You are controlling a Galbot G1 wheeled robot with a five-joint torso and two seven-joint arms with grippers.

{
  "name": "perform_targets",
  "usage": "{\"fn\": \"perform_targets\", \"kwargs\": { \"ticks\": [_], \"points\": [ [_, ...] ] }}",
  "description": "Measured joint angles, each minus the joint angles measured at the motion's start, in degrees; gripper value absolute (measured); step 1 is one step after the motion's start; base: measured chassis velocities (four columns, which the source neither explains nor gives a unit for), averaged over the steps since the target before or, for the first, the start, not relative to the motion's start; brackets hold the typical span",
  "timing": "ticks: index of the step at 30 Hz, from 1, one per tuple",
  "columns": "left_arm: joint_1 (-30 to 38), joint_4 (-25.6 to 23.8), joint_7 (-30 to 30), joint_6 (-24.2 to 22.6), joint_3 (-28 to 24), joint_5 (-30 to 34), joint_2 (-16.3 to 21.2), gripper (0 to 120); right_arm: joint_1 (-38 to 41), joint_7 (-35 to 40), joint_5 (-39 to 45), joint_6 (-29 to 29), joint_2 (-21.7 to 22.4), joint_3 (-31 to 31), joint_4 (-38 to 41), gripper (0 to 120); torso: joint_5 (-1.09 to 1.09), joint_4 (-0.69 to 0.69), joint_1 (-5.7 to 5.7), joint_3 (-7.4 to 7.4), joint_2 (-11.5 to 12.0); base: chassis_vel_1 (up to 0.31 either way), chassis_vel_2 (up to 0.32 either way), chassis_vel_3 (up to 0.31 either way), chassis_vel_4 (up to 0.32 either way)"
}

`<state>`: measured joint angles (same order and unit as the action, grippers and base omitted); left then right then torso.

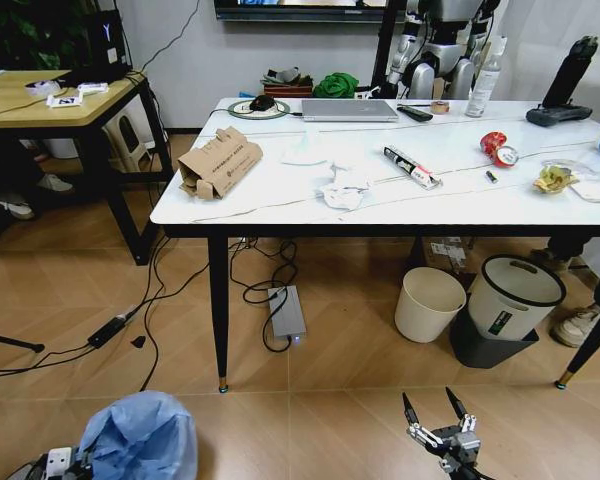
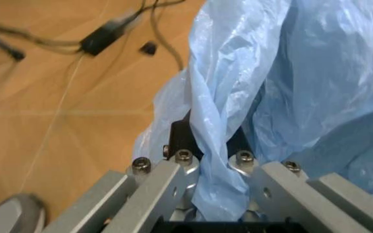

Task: Pick up the trash bin and place the trash from the table into it.

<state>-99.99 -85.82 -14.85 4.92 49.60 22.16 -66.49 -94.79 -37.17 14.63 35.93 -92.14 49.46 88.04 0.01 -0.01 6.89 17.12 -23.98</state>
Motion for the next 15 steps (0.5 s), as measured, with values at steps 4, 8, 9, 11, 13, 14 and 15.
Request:
{"fn": "perform_targets", "kwargs": {
  "ticks": [4, 8, 9, 11, 13, 14, 15],
  "points": [
    [-3.8, -5.5, 0.4, 1.5, -1.7, 1.0, -0.1, 0, -0.4, 0.6, -0.9, -0.1, 0.0, 0.2, 0.4, 100, 0.0, 0.02, 0.0, 0.0, 0.0, 0.0, 0.0, 0.0, 0.0],
    [-5.7, -9.7, 1.0, 1.5, -2.9, 2.3, -0.1, 0, -0.6, 0.7, -1.3, -0.2, 0.0, 0.5, 0.4, 100, -0.01, 0.01, 0.0, 0.0, 0.0, 0.0, 0.0, 0.0, 0.0],
    [-6.5, -11.8, 1.1, 1.5, -3.4, 2.5, -0.1, 0, -0.6, 0.7, -1.4, -0.2, 0.0, 0.6, 0.4, 100, 0.01, 0.01, 0.0, 0.0, 0.0, 0.0, 0.0, 0.0, 0.0],
    [-7.2, -14.0, 1.2, 1.5, -4.1, 2.6, -0.2, 0, -0.6, 0.7, -1.5, -0.2, 0.0, 0.8, 0.3, 100, 0.0, 0.01, 0.0, 0.0, 0.0, 0.0, 0.0, 0.0, 0.0],
    [-8.1, -16.6, 1.4, 1.5, -5.1, 2.6, -0.2, 0, -0.7, 0.7, -1.7, -0.2, 0.0, 1.1, 0.2, 100, 0.0, 0.0, 0.0, 0.0, 0.0, 0.0, 0.0, 0.0, 0.0],
    [-8.5, -17.9, 1.5, 1.7, -5.6, 2.6, -0.3, 0, -0.7, 0.7, -1.8, -0.2, 0.0, 1.2, 0.1, 100, 0.0, 0.01, 0.0, 0.0, 0.0, 0.0, 0.0, 0.0, 0.0],
    [-8.8, -19.3, 1.5, 1.8, -6.2, 2.6, -0.3, 0, -0.9, 0.7, -1.9, -0.2, 0.0, 1.4, 0.1, 100, 0.0, 0.01, 0.0, 0.0, 0.0, 0.0, 0.0, 0.0, 0.0]
  ]
}}
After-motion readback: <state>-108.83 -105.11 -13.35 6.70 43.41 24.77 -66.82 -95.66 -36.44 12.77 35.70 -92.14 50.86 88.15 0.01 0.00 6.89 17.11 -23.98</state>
